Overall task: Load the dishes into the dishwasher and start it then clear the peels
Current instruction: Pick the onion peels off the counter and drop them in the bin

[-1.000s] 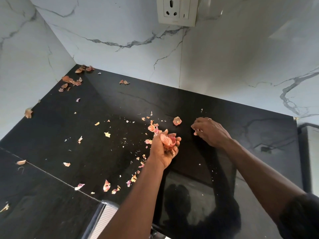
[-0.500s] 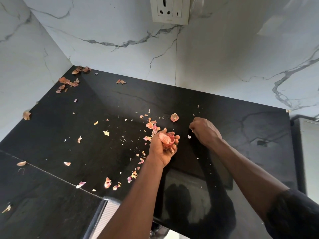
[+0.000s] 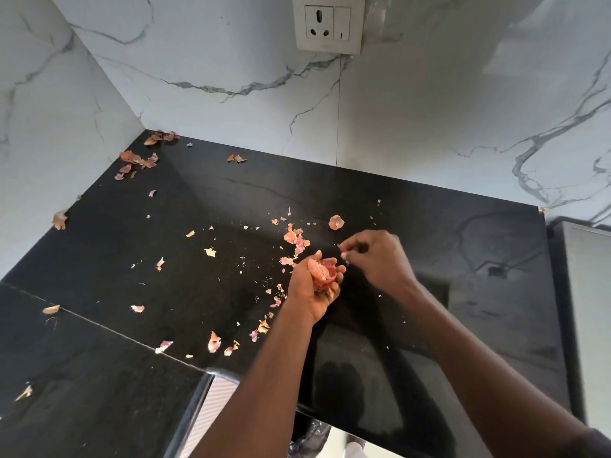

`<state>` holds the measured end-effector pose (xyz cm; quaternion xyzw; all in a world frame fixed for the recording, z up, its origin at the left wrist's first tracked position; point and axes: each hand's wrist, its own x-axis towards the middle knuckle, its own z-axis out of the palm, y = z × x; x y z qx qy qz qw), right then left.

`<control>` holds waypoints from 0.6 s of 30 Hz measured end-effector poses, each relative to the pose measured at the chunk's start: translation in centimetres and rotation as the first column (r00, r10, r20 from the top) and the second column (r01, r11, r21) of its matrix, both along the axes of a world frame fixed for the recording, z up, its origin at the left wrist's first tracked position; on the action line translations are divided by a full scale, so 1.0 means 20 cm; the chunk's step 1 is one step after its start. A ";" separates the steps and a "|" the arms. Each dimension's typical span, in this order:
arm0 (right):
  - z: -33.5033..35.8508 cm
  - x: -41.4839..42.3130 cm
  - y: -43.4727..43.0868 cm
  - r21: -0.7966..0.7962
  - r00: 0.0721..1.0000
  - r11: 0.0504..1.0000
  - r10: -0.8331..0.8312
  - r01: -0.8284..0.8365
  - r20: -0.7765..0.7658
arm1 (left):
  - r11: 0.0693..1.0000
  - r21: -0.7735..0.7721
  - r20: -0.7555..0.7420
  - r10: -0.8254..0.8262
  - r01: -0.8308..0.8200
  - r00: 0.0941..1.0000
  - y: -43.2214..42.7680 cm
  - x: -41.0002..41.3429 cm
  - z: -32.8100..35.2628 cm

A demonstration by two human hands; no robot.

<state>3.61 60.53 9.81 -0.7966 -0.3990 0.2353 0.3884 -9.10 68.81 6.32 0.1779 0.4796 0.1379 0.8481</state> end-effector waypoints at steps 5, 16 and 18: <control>0.05 -0.22 -0.03 0.039 0.980 0.981 0.189 -0.191 0.063 | 0.995 0.090 0.001 -0.047 0.047 0.999 -0.03 -0.02 0.01; 0.18 -0.26 -0.03 -0.027 0.947 0.948 0.317 -0.316 0.056 | 0.998 0.068 0.057 0.011 -0.015 0.998 -0.05 -0.14 0.06; 0.18 -0.26 -0.02 -0.001 0.954 0.955 0.296 -0.296 0.056 | 0.998 0.061 0.077 0.007 -0.011 0.997 -0.05 -0.16 0.08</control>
